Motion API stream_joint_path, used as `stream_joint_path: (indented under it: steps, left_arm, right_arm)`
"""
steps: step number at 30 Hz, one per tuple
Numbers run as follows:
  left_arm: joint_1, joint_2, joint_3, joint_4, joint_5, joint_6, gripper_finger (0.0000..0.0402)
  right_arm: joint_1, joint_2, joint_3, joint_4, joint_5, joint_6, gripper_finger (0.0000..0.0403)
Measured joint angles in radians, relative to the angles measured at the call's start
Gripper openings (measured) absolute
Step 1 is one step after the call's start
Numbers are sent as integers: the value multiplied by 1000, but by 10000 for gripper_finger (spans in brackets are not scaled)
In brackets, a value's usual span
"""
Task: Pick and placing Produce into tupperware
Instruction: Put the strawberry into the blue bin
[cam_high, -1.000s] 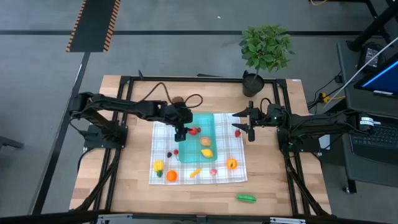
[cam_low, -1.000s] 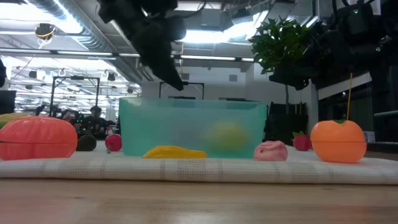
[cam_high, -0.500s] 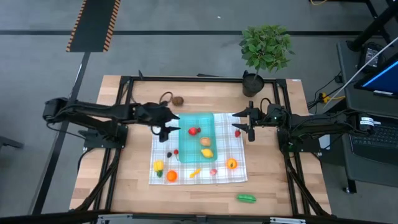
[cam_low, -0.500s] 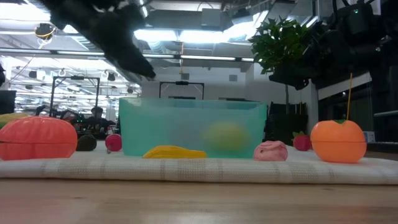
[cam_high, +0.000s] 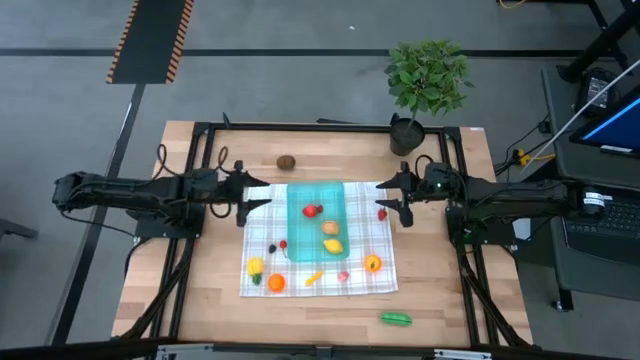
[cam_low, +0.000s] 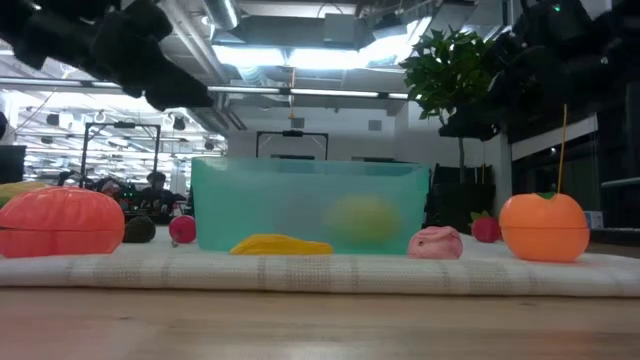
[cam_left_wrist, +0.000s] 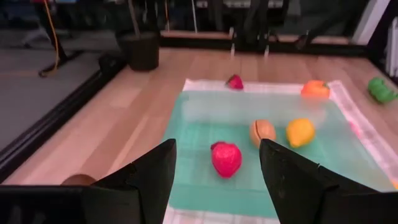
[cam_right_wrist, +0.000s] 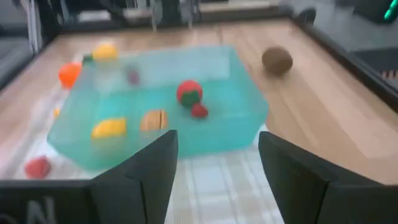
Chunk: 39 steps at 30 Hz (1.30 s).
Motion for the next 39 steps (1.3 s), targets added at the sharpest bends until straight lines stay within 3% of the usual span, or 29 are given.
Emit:
stream_joint_path:
  steps: [8, 12, 20, 28, 35, 39]
  left_arm:
    - [0, -99, -101, 45, 0, 52, 224]
    - [0, -116, -154, 132, 0, 56, 224]
    - [0, -157, -178, 135, -1, 55, 224]
    - [0, -215, -178, 58, -3, 55, 224]
    - [0, -239, -178, 31, -4, 52, 224]
    - [0, -239, -178, 30, -4, 50, 224]
  right_arm:
    - [0, -14, 231, -492, 8, 2, 227]
    - [0, -13, 285, -605, 18, 33, 227]
    - [27, 10, 296, -702, 24, 141, 227]
    - [127, 130, 296, -706, 96, 209, 227]
    - [163, 242, 296, -707, 150, 237, 227]
    - [166, 287, 296, -707, 166, 333, 227]
